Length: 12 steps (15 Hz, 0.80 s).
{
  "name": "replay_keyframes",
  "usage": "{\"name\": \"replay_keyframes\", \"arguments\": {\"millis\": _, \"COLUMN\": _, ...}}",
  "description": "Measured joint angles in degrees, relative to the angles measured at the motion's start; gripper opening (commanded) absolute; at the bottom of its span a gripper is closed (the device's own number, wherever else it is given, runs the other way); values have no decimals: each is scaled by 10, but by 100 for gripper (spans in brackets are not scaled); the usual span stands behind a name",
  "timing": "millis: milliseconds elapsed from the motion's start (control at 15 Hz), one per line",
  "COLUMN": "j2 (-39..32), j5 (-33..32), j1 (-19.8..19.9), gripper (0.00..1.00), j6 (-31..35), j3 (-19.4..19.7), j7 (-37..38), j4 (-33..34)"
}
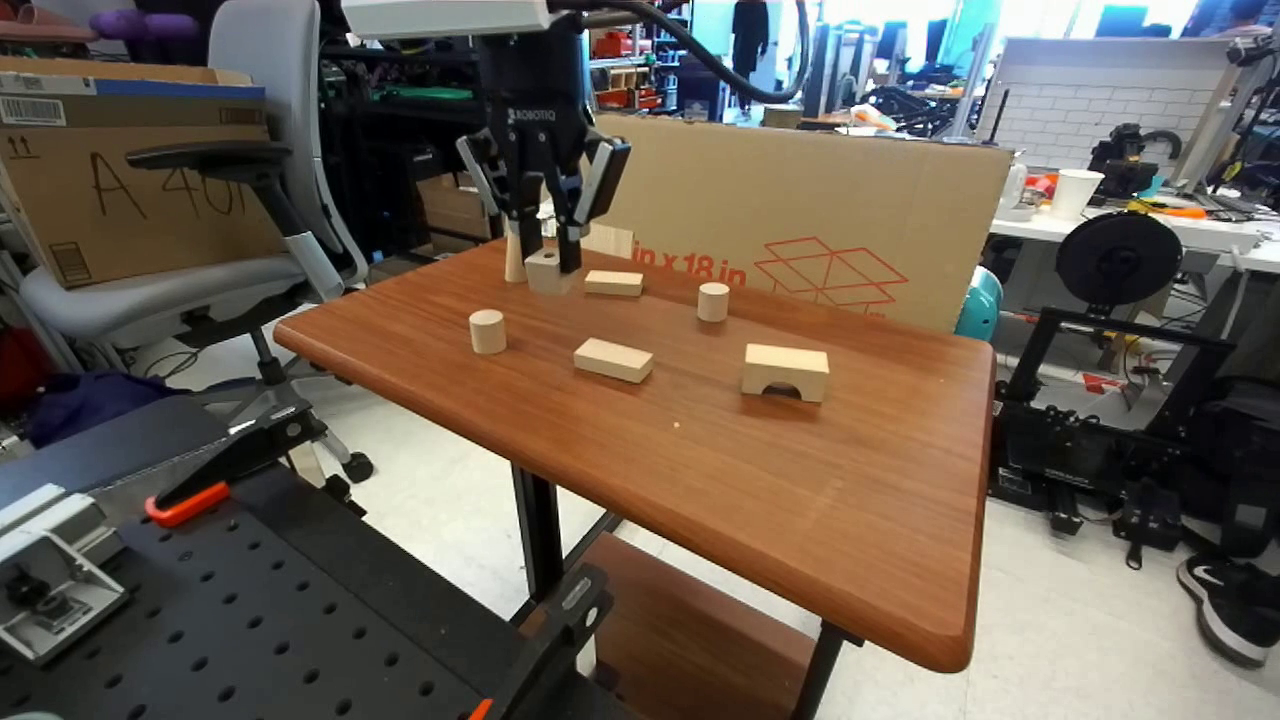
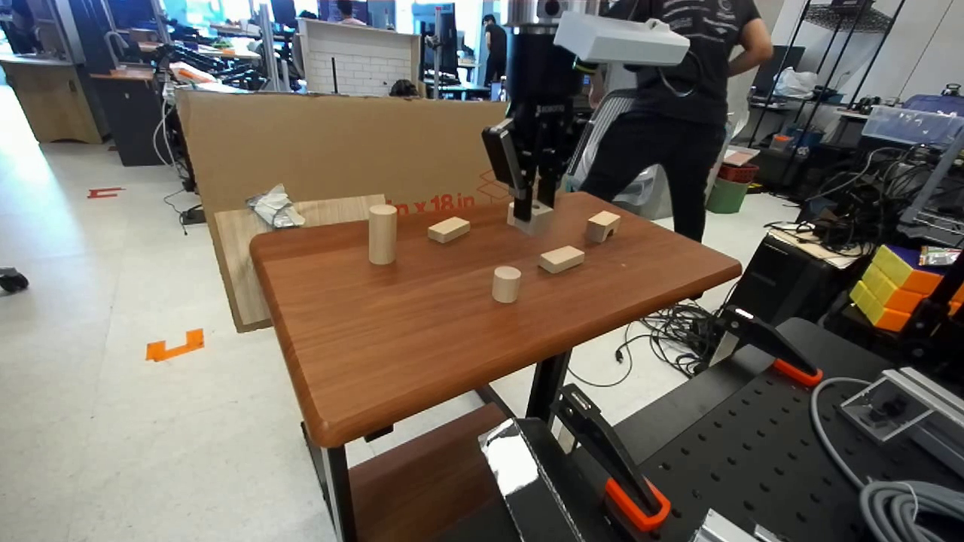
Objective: Pick up the square block and put it on the cylindrical block on the left
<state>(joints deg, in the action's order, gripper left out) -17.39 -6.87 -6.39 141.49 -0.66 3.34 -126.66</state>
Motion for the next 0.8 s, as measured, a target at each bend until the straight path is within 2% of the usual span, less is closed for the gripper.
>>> {"name": "replay_keyframes", "arguments": {"millis": 533, "j2": 9, "j5": 7, "j1": -2, "gripper": 9, "j6": -1, "j3": -31, "j7": -6, "j4": -31}}
{"name": "replay_keyframes", "arguments": {"millis": 800, "j2": 10, "j5": 38, "j1": -1, "gripper": 9, "j6": -3, "j3": -45, "j7": -31, "j4": -38}}
